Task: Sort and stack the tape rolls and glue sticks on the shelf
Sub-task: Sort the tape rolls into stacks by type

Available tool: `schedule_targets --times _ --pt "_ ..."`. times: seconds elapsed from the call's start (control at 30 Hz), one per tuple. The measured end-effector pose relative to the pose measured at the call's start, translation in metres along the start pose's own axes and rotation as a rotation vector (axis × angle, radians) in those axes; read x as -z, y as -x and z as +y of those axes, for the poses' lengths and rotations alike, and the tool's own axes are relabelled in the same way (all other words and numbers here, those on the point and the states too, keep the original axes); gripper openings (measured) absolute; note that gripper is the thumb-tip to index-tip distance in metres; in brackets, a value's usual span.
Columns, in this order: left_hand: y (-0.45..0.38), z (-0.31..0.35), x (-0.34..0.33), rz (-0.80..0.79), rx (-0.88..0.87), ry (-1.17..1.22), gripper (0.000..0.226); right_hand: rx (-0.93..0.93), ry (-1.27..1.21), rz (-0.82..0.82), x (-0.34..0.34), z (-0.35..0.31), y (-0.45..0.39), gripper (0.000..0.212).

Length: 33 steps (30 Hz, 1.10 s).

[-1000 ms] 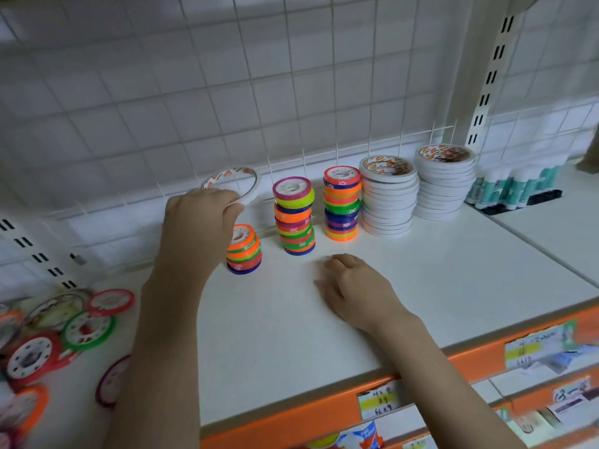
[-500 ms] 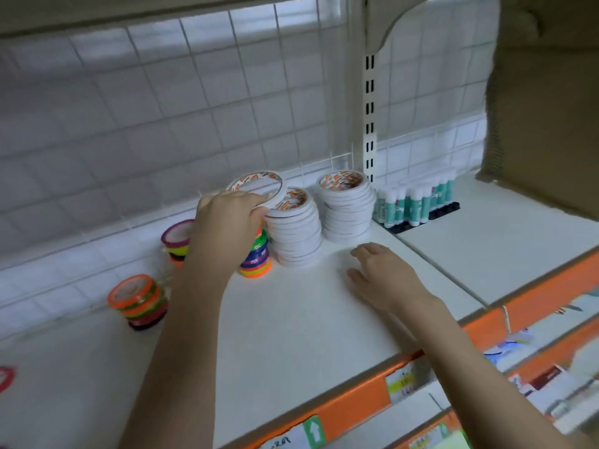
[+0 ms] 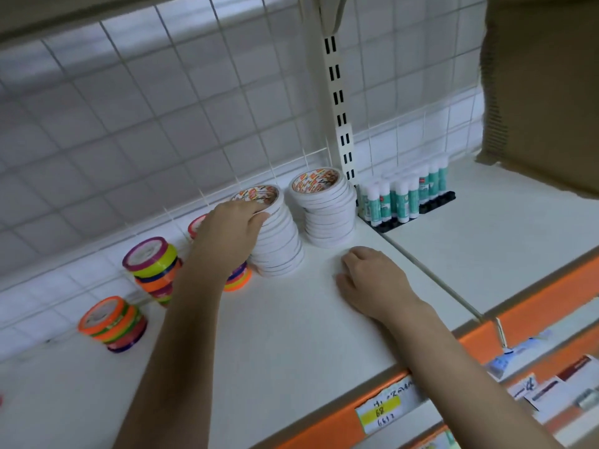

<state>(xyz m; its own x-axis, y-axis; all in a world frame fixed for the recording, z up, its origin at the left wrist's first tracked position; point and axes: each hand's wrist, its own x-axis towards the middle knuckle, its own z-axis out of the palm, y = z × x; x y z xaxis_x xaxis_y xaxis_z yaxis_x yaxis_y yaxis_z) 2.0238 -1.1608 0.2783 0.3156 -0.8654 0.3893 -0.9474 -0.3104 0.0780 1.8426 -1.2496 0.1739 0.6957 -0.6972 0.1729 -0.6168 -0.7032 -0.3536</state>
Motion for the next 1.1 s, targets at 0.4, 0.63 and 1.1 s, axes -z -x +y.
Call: schedule_targets --times 0.4,0.63,1.1 --pt "0.002 0.007 0.001 -0.049 0.060 -0.101 0.036 0.019 -0.016 0.000 -0.002 0.002 0.001 0.033" --pt "0.001 0.011 -0.002 -0.102 0.100 -0.119 0.038 0.023 -0.011 -0.007 -0.004 0.002 0.001 0.033" --pt "0.006 0.015 -0.004 -0.034 0.140 -0.025 0.039 0.017 0.013 -0.041 -0.004 0.001 0.002 0.037"
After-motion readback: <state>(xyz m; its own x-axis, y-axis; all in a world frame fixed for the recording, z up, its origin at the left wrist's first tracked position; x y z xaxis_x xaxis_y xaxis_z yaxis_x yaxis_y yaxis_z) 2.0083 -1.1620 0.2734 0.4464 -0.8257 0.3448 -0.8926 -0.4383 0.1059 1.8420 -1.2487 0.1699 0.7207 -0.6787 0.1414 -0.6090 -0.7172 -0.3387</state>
